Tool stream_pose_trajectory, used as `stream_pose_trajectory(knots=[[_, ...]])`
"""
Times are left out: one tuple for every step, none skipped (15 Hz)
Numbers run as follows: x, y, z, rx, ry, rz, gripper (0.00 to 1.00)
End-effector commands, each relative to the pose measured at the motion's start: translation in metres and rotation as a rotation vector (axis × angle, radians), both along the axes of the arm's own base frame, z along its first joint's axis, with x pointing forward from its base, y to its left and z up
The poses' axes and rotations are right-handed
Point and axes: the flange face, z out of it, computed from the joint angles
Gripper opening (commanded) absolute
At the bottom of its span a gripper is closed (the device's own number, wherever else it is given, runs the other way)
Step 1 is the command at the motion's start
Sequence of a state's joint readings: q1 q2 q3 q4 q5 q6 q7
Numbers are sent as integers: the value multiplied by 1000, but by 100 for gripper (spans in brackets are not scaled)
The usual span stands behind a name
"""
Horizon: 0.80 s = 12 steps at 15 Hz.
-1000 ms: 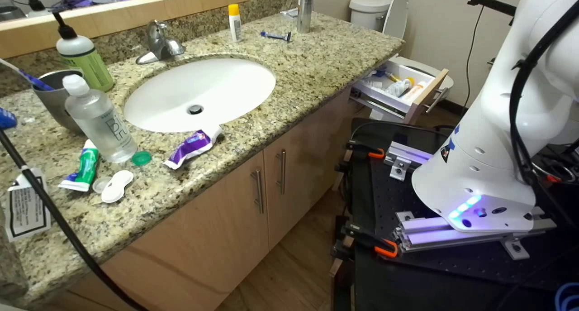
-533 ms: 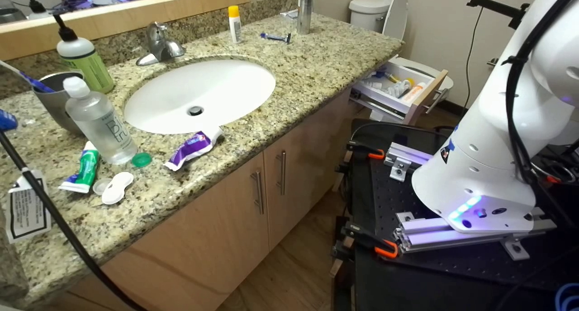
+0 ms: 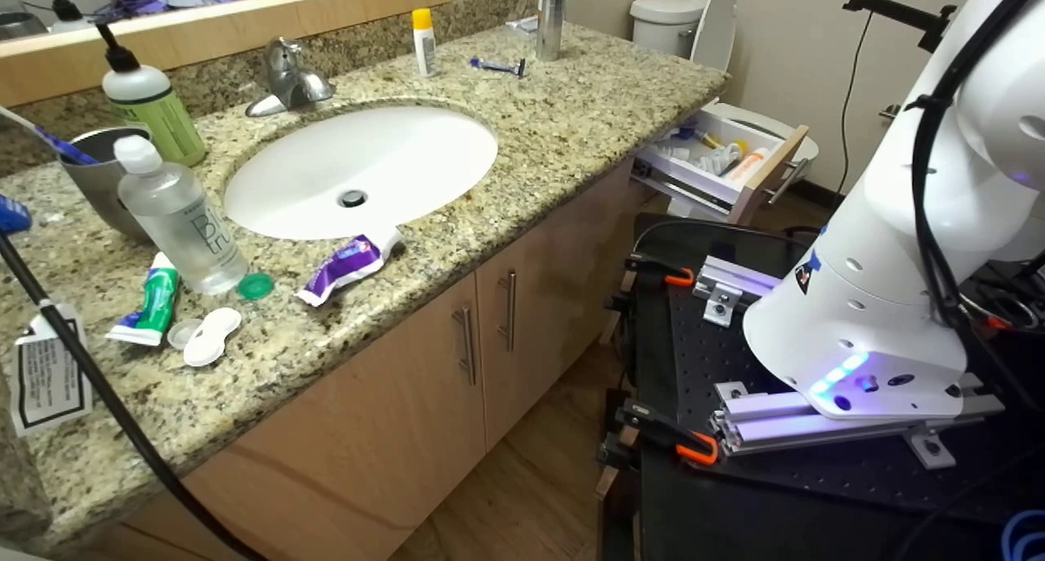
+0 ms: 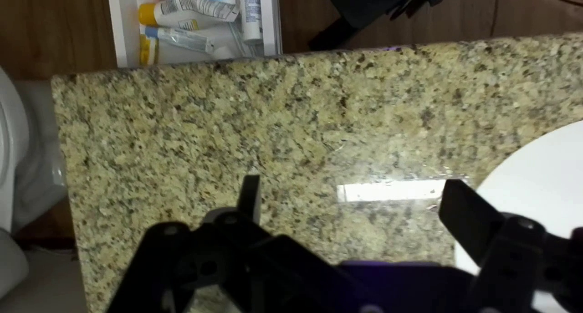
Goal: Remove the white tube with a yellow lid from the drawer and put it on the counter
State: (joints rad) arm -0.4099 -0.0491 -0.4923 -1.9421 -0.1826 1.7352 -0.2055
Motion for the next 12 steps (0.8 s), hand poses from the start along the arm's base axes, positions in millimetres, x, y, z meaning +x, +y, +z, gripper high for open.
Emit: stream_pose_trajectory(knots=[[-72, -50, -36, 12, 12, -204, 100], [-97, -57, -45, 21, -13, -258, 100], [-121, -61, -48, 27, -63, -293, 100], [-142, -64, -52, 26, -110, -320, 100], [-160, -67, -57, 15, -160, -340, 100], [-173, -68, -60, -2, -206, -356, 100], [-180, -66, -57, -8, -255, -349, 100], [-169, -79, -57, 2, -159, -353, 100], [-178, -77, -57, -4, -192, -358, 100], [-181, -74, -56, -5, -210, -360, 100], [-182, -72, -55, -4, -220, -359, 100], [-181, -70, -53, -4, -226, -356, 100]])
